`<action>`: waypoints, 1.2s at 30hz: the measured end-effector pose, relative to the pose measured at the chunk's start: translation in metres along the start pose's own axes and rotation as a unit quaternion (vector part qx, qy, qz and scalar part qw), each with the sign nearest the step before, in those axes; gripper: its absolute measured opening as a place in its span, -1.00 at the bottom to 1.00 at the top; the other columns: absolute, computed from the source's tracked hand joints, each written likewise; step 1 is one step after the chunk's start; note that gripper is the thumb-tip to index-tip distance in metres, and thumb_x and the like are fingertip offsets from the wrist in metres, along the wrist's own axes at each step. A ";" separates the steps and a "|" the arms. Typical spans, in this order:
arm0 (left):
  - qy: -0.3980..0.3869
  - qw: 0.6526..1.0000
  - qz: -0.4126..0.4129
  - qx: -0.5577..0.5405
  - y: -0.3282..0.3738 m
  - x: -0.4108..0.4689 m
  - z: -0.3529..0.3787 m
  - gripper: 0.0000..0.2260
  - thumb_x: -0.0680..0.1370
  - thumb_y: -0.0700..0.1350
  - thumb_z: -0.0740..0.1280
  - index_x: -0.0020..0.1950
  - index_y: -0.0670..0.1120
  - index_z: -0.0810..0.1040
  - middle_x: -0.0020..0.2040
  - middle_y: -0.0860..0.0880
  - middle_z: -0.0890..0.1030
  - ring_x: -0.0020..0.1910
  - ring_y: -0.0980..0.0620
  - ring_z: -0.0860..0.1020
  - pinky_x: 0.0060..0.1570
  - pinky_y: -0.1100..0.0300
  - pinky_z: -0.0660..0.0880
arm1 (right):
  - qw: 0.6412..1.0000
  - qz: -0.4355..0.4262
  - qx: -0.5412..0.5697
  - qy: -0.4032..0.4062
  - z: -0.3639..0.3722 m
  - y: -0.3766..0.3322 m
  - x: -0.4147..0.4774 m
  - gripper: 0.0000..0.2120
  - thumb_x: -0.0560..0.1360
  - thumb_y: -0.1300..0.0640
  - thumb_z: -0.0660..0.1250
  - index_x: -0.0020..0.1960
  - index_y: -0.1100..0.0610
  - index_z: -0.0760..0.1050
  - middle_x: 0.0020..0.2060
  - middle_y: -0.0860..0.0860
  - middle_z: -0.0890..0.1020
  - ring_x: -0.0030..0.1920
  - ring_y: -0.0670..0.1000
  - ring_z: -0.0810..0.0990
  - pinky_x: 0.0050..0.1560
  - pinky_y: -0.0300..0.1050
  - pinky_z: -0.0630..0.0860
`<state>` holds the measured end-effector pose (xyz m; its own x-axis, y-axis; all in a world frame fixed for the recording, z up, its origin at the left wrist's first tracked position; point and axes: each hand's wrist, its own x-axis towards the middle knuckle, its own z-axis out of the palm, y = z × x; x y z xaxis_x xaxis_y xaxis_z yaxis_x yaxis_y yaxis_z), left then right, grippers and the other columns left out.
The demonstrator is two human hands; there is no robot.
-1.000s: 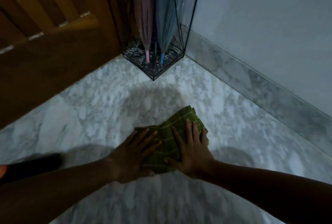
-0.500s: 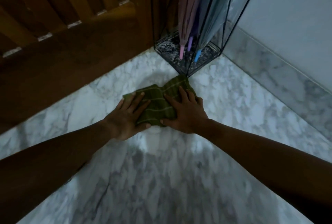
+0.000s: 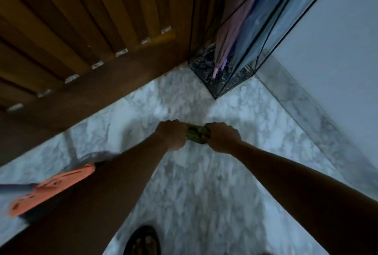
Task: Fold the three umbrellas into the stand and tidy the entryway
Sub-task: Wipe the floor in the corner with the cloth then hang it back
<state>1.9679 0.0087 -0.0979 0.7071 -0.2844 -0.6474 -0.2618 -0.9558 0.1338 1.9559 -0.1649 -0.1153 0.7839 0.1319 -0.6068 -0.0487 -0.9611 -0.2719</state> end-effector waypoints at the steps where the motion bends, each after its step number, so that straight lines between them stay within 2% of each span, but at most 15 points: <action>1: 0.002 0.999 0.003 -0.032 0.006 -0.021 -0.009 -0.73 0.64 -0.01 0.23 0.28 -0.09 0.52 0.15 -0.16 0.59 0.07 -0.17 0.61 -0.04 0.06 0.48 | 0.999 0.011 0.028 0.015 -0.014 0.001 -0.022 -0.85 0.57 -0.04 0.30 0.09 -0.05 0.57 -0.04 -0.01 0.68 -0.14 0.02 0.64 -0.07 -0.04 0.62; 3: 0.002 0.991 -0.004 -0.133 0.009 -0.063 -0.034 -0.83 0.62 0.00 0.27 0.00 -0.06 0.57 -0.05 -0.13 0.62 -0.13 -0.11 0.61 -0.23 0.13 0.45 | 0.991 0.039 0.118 0.053 -0.054 -0.004 -0.067 -0.86 0.52 -0.11 0.37 -0.05 -0.05 0.58 -0.23 -0.09 0.67 -0.25 -0.06 0.65 -0.17 -0.10 0.61; 5: 0.001 0.969 0.003 -0.246 0.007 -0.111 -0.074 -0.74 0.60 0.02 0.30 -0.25 -0.06 0.51 -0.26 -0.08 0.59 -0.29 -0.04 0.56 -0.35 0.15 0.42 | 0.976 0.031 0.203 0.074 -0.101 -0.019 -0.112 -0.81 0.50 -0.16 0.43 -0.13 -0.06 0.57 -0.27 -0.12 0.63 -0.24 -0.08 0.61 -0.22 -0.14 0.52; 7: 0.023 0.951 0.026 -0.308 0.002 -0.164 -0.128 -0.75 0.60 -0.05 0.31 -0.24 -0.12 0.54 -0.28 -0.08 0.59 -0.27 -0.06 0.58 -0.29 0.06 0.47 | 0.944 0.026 0.315 0.092 -0.155 -0.039 -0.161 -0.74 0.47 -0.14 0.49 -0.17 0.04 0.60 -0.29 -0.08 0.64 -0.25 -0.08 0.61 -0.22 -0.17 0.50; 9: 0.051 0.932 0.040 -0.355 -0.003 -0.223 -0.189 -0.88 0.62 -0.12 0.33 -0.08 -0.09 0.59 -0.16 0.00 0.62 -0.16 0.05 0.58 -0.14 0.10 0.47 | 0.921 0.016 0.383 0.075 -0.222 -0.065 -0.214 -0.65 0.45 -0.14 0.51 -0.11 0.16 0.64 -0.28 -0.05 0.67 -0.25 -0.08 0.63 -0.17 -0.19 0.53; 10: 0.061 0.922 0.043 -0.380 -0.006 -0.254 -0.224 -0.93 0.62 -0.12 0.34 0.07 -0.06 0.61 -0.03 0.05 0.62 -0.06 0.11 0.57 -0.02 0.19 0.45 | 0.923 -0.007 0.381 0.051 -0.260 -0.080 -0.240 -0.63 0.44 -0.16 0.52 -0.07 0.17 0.66 -0.25 -0.05 0.68 -0.23 -0.09 0.65 -0.13 -0.20 0.54; 13: 0.070 0.895 0.032 -0.439 -0.014 -0.361 -0.335 -0.69 0.59 -0.13 0.40 0.34 -0.04 0.55 0.24 0.05 0.54 0.24 0.07 0.50 0.19 0.33 0.36 | 0.956 -0.089 0.276 -0.053 -0.379 -0.133 -0.321 -0.64 0.34 -0.16 0.59 0.07 -0.07 0.67 -0.10 -0.19 0.73 -0.10 -0.22 0.68 -0.08 -0.36 0.57; 15: 0.043 0.889 0.003 -0.456 -0.023 -0.440 -0.400 -0.69 0.58 -0.13 0.42 0.32 -0.08 0.57 0.23 0.02 0.57 0.22 0.03 0.54 0.17 0.32 0.41 | 0.970 -0.133 0.190 -0.079 -0.453 -0.179 -0.376 -0.62 0.30 -0.14 0.64 0.06 -0.09 0.68 -0.08 -0.16 0.73 -0.05 -0.17 0.69 -0.01 -0.29 0.59; 18: 0.007 0.880 -0.018 -0.474 -0.039 -0.561 -0.485 -0.81 0.56 -0.18 0.43 0.17 -0.08 0.64 0.06 0.03 0.68 0.07 0.03 0.64 0.08 0.27 0.55 | 0.973 -0.197 0.087 -0.077 -0.542 -0.261 -0.454 -0.88 0.44 -0.13 0.53 -0.24 -0.17 0.65 -0.29 -0.20 0.66 -0.22 -0.21 0.61 -0.04 -0.26 0.50; 19: 0.014 0.892 -0.008 -0.452 -0.043 -0.599 -0.512 -0.80 0.53 -0.17 0.44 0.16 -0.07 0.65 0.06 0.02 0.69 0.11 -0.03 0.65 0.12 0.19 0.56 | 0.970 -0.223 0.066 -0.072 -0.567 -0.289 -0.480 -0.79 0.49 -0.11 0.48 -0.31 -0.16 0.64 -0.37 -0.22 0.62 -0.30 -0.24 0.57 -0.11 -0.29 0.46; 21: 0.038 0.921 0.022 -0.388 -0.043 -0.673 -0.562 -0.67 0.49 -0.08 0.49 0.23 -0.03 0.59 0.12 0.12 0.62 0.23 0.00 0.57 0.22 0.08 0.51 | 0.959 -0.265 0.067 -0.076 -0.610 -0.346 -0.525 -0.77 0.55 -0.02 0.45 -0.23 0.05 0.70 -0.39 -0.16 0.60 -0.36 -0.21 0.53 -0.21 -0.26 0.44; 24: 0.154 0.918 0.086 -0.355 -0.048 -0.765 -0.620 -0.48 0.41 0.01 0.59 0.30 0.06 0.48 0.17 0.13 0.59 0.18 0.13 0.58 0.21 0.06 0.54 | 0.946 -0.319 0.041 -0.037 -0.667 -0.433 -0.585 -0.72 0.57 -0.05 0.41 -0.12 0.17 0.67 -0.30 -0.04 0.67 -0.27 -0.10 0.61 -0.18 -0.14 0.48; 28: 0.372 0.875 0.078 -0.301 -0.110 -0.877 -0.655 -0.86 0.50 -0.05 0.51 -0.03 -0.02 0.60 -0.15 0.06 0.65 -0.16 0.16 0.61 -0.11 0.10 0.53 | 0.910 -0.413 0.021 0.043 -0.702 -0.550 -0.662 -0.58 0.55 -0.17 0.40 -0.04 0.24 0.57 -0.26 0.04 0.59 -0.26 -0.03 0.55 -0.23 -0.11 0.43; 32: 0.371 0.878 0.080 -0.291 -0.192 -0.994 -0.658 -0.74 0.53 0.02 0.48 -0.02 -0.18 0.63 -0.05 -0.20 0.69 -0.04 -0.13 0.68 -0.06 -0.02 0.59 | 0.843 -0.526 0.040 0.109 -0.697 -0.662 -0.727 -0.74 0.55 -0.14 0.42 -0.05 0.06 0.58 -0.16 -0.03 0.67 -0.14 -0.09 0.64 -0.12 -0.18 0.55; 36: 0.384 0.870 0.044 -0.307 -0.267 -1.081 -0.634 -0.71 0.56 0.04 0.45 0.03 -0.20 0.66 -0.03 -0.19 0.70 -0.02 -0.16 0.69 0.06 -0.13 0.58 | 0.810 -0.570 -0.005 0.138 -0.665 -0.771 -0.756 -0.79 0.58 -0.04 0.40 -0.13 0.07 0.62 -0.24 -0.06 0.66 -0.22 -0.14 0.61 -0.17 -0.16 0.52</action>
<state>1.6902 0.5241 1.0419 0.9939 -0.1004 0.0457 -0.1043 -0.7206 0.6855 1.8123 0.3150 1.0501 0.4233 0.8778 0.2242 0.8084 -0.2542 -0.5308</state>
